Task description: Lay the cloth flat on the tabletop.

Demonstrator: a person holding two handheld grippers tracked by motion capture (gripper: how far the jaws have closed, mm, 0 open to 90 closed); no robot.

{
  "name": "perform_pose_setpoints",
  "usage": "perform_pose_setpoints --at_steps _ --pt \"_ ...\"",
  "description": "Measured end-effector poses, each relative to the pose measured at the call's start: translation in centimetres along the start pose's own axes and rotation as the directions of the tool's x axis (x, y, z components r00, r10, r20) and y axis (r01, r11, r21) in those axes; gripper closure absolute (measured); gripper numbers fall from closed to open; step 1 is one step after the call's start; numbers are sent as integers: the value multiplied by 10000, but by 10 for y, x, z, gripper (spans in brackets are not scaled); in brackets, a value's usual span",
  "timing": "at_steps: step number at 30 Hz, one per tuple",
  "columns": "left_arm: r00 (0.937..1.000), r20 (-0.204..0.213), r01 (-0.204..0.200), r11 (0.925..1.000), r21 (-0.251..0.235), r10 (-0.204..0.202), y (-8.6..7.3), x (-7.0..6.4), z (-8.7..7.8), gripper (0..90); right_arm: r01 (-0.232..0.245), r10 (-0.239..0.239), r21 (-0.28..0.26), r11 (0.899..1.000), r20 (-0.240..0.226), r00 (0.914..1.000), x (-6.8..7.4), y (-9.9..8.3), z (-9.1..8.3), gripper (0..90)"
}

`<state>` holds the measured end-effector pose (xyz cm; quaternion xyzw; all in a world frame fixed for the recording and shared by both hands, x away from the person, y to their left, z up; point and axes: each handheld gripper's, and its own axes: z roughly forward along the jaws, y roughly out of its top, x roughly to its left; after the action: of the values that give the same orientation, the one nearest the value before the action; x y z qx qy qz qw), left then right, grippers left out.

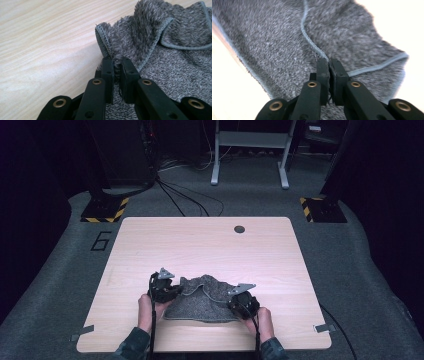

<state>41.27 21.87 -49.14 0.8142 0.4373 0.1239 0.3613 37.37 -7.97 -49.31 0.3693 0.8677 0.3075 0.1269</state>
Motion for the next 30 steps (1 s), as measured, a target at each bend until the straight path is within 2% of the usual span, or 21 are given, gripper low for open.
perform_pose_setpoints --at_steps 4,7,12,13,15,17,18,21,22,23,24,25,27,30 --pt "9997 -53 221 9996 -147 -222 0 3 -5 781 -471 482 -496 9977 206 9986 -6 0 -10 866" --pt "9995 -51 296 9996 -27 -296 1 6 -7 752 -739 765 -787 9942 310 9966 -11 -1 -18 866" --pt "9995 -106 286 9996 45 -285 1 7 -9 798 -998 1072 -1176 9880 578 9926 -20 -1 -27 870" --pt "9996 -136 238 9997 78 -237 1 8 -10 816 -868 950 -1196 9890 649 9934 -22 -2 -28 871" --pt "9994 -176 297 9996 31 -296 1 9 -11 817 -1264 1376 -1277 9837 826 9870 -23 -2 -30 873" --pt "9993 -251 291 9996 22 -291 0 11 -13 816 -1185 1316 -1319 9842 951 9867 -27 -4 -32 875" --pt "9991 -252 355 9994 26 -355 1 12 -14 814 -1387 1531 -1370 9808 1007 9831 -27 -4 -33 876" --pt "9986 -308 441 9990 23 -440 1 17 -18 810 -1283 1467 -1437 9813 1258 9812 -34 -6 -35 877" --pt "9987 -342 371 9993 93 -368 1 19 -20 810 -1516 1714 -1505 9769 1283 9768 -34 -6 -36 876" --pt "9989 -259 403 9992 61 -401 2 19 -21 806 -1355 1552 -1464 9799 1327 9789 -36 -6 -38 877" --pt "9988 -234 422 9991 81 -420 2 19 -22 802 -1596 1802 -1570 9746 1268 9754 -35 -6 -39 876" --pt "9987 -260 435 9991 -9 -435 2 19 -21 797 -1401 1621 -1574 9776 1369 9772 -36 -5 -39 876" --pt "9989 -182 432 9990 121 -430 3 19 -23 787 -1264 1504 -1620 9787 1456 9778 -37 -4 -40 876" --pt "9990 -118 425 9991 81 -424 5 19 -26 765 -1318 1588 -1764 9754 1484 9761 -35 -1 -42 876"
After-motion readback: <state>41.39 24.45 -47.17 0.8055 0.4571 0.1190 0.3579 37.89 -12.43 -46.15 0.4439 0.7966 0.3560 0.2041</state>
